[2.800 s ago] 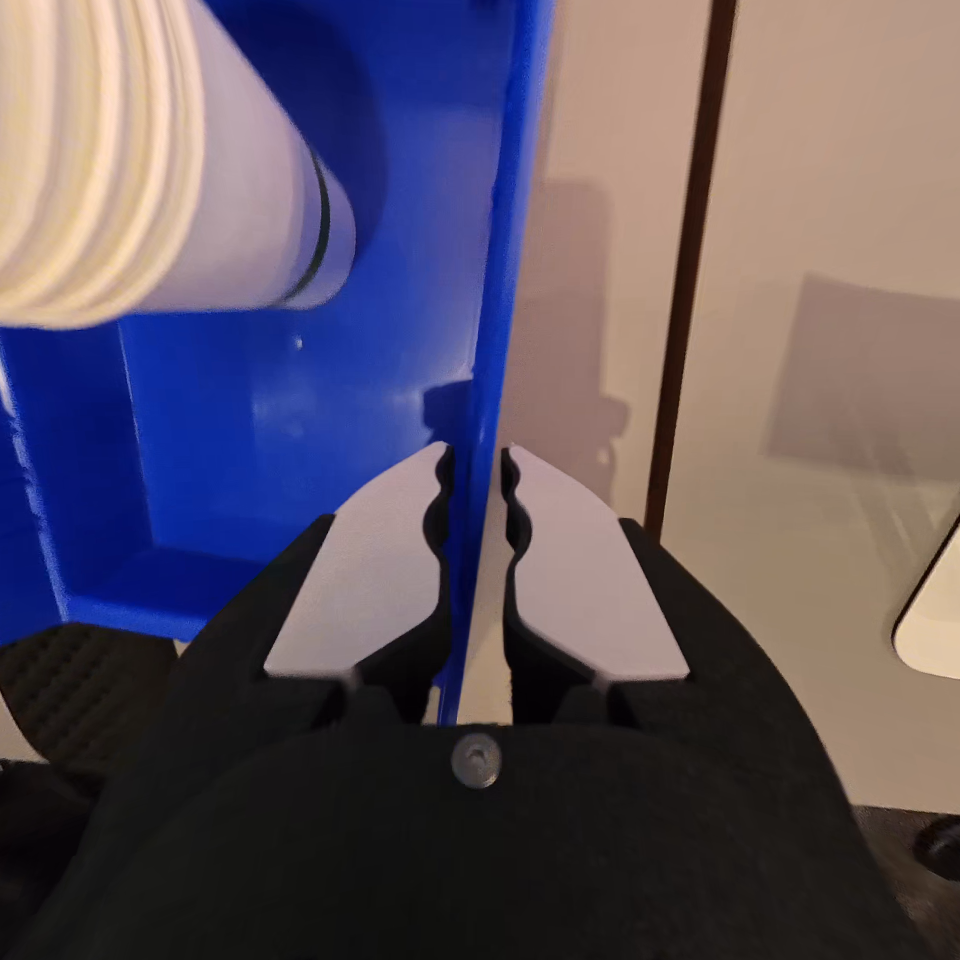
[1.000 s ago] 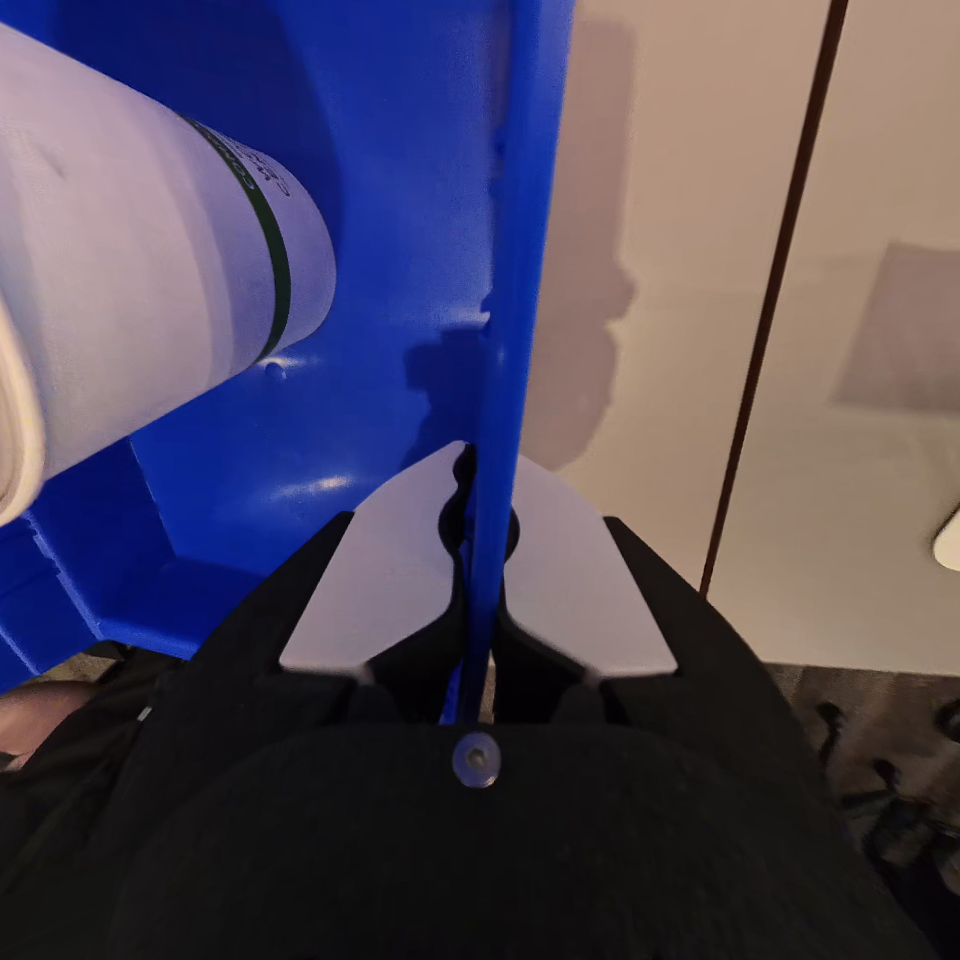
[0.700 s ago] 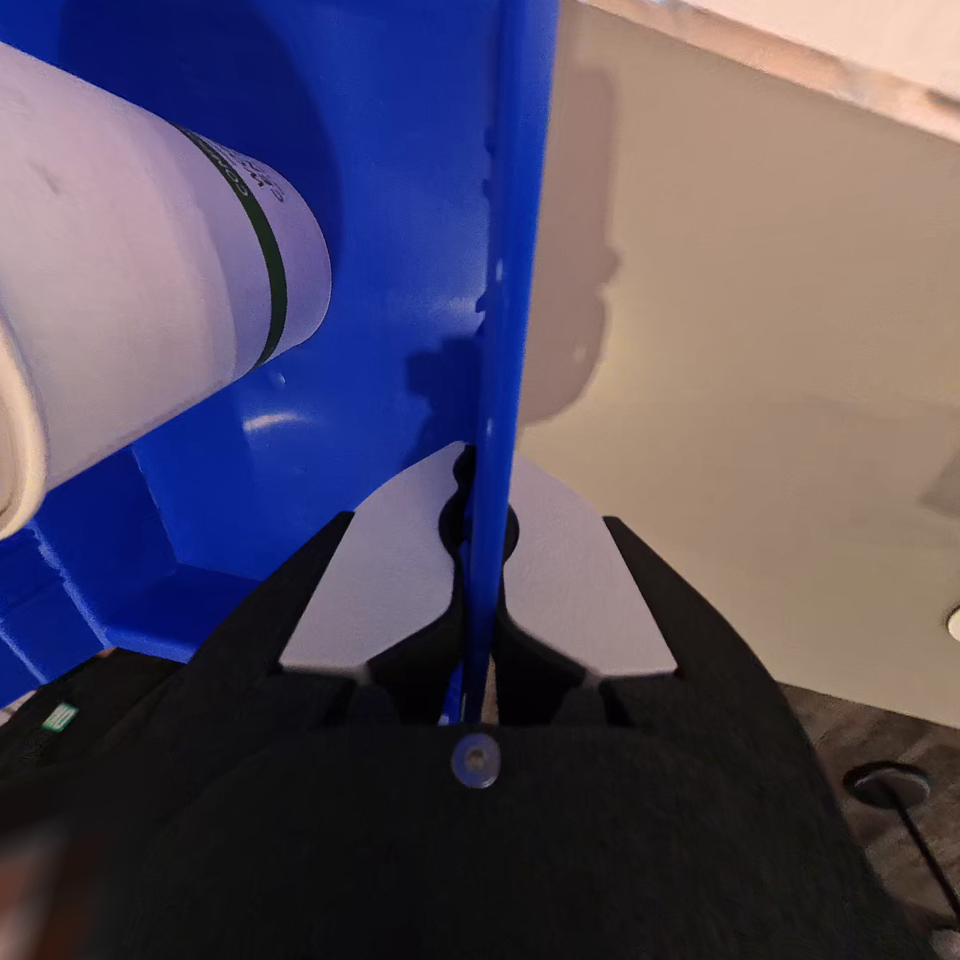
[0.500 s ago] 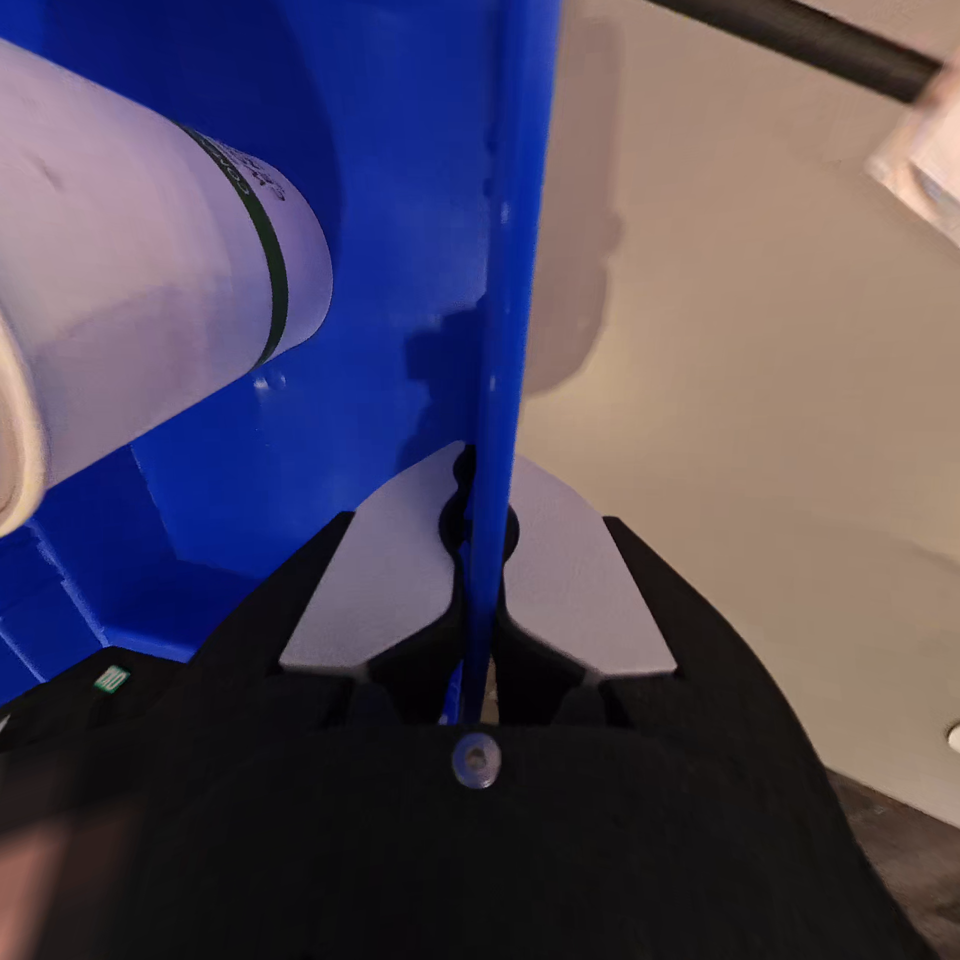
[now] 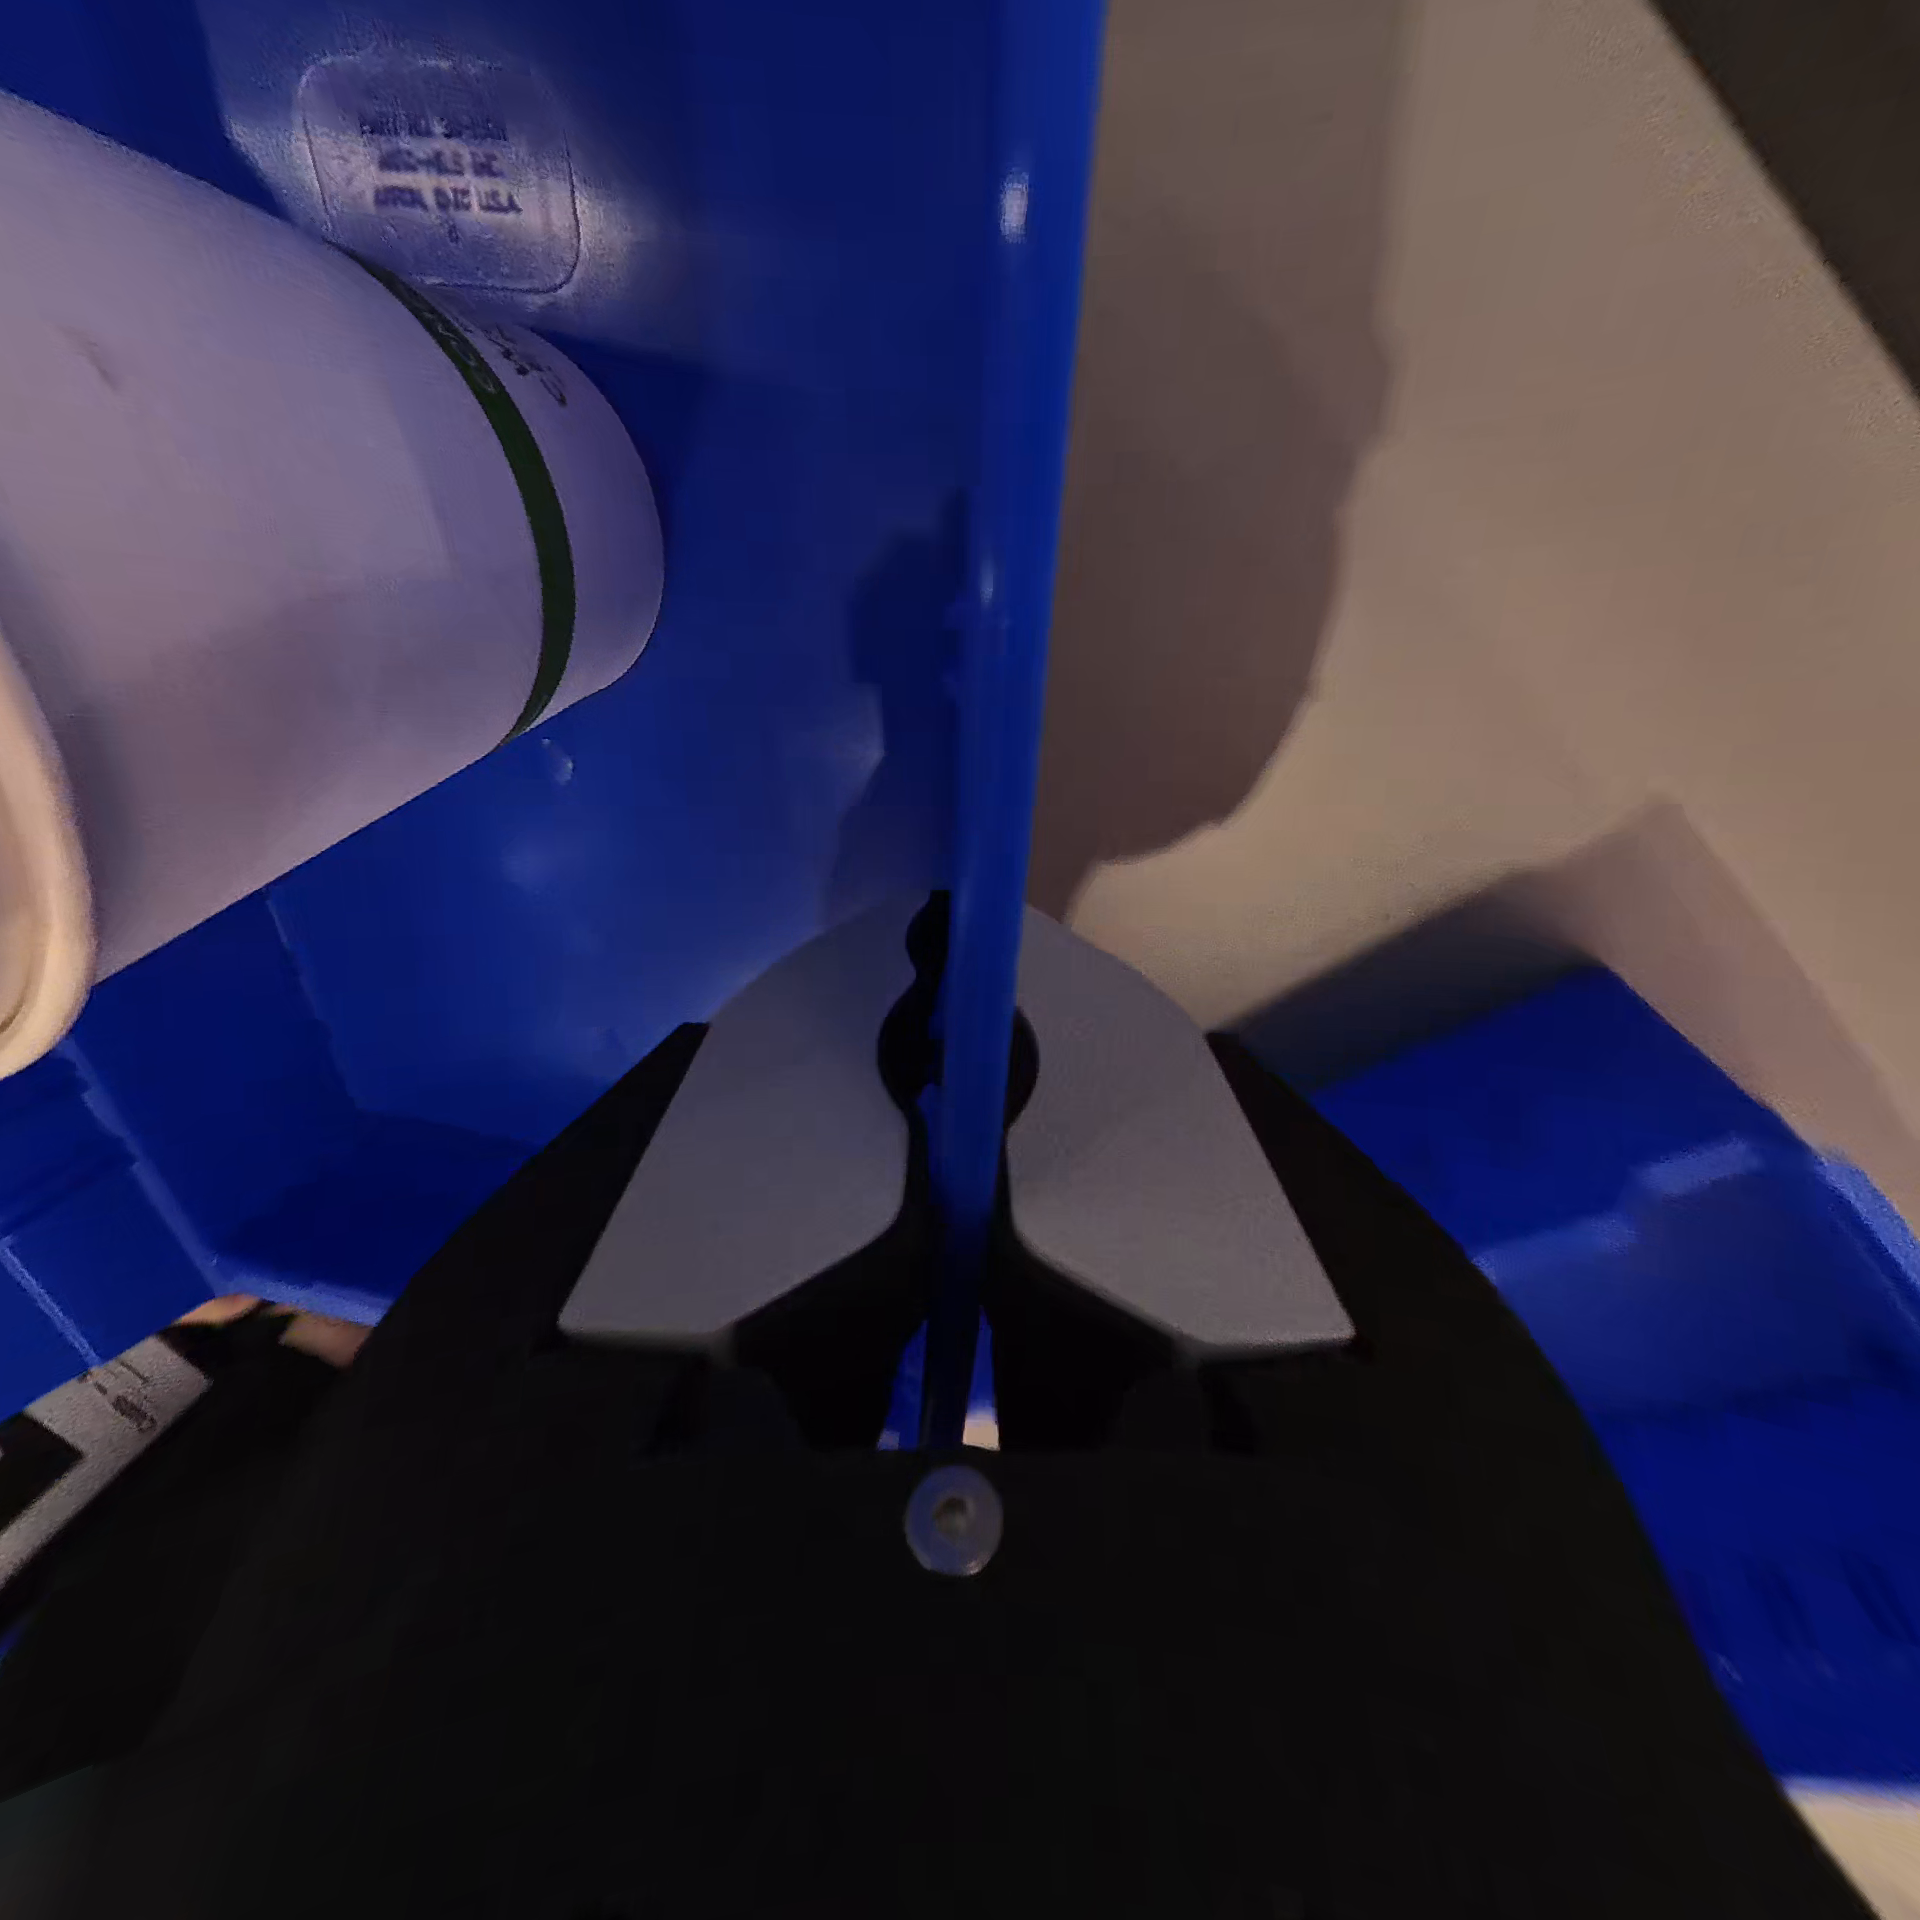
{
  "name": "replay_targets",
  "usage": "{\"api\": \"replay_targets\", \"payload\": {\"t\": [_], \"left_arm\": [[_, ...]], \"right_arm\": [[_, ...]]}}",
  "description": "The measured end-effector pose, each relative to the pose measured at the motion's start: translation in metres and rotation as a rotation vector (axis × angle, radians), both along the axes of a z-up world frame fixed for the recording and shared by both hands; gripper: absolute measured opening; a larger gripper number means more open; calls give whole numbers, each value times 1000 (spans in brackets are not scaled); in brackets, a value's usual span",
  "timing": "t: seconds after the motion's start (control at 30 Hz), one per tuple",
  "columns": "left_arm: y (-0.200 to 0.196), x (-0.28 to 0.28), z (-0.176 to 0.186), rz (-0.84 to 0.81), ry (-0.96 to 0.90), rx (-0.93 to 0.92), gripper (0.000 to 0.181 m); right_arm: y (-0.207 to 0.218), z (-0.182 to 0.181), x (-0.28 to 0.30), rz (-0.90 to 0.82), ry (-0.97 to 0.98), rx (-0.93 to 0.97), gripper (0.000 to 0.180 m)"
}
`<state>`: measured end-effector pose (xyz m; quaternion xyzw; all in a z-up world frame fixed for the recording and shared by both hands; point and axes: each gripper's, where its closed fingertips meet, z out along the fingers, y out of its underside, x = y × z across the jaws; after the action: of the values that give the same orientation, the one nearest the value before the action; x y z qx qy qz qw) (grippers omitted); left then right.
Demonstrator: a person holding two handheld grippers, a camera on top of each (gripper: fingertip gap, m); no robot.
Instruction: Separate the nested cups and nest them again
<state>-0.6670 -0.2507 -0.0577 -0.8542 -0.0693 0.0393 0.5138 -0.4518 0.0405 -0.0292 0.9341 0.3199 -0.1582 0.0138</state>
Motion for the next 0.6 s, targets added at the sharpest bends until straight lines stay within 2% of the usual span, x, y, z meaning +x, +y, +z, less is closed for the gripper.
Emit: {"api": "replay_targets", "payload": {"t": [0.13,0.27,0.47,0.6], "left_arm": [[4,-9,-2,15,-2,0,71],[24,-8,5,2,28,21,73],[72,-8,2,10,95,31,75],[106,-2,-16,-17,8,-12,76]], "right_arm": [[1,-53,-48,-34,-1,-47,4],[2,-86,-72,-75,-17,-50,4],[1,-100,-80,-108,-46,15,4],[-1,-91,-83,-36,-34,96,14]]}}
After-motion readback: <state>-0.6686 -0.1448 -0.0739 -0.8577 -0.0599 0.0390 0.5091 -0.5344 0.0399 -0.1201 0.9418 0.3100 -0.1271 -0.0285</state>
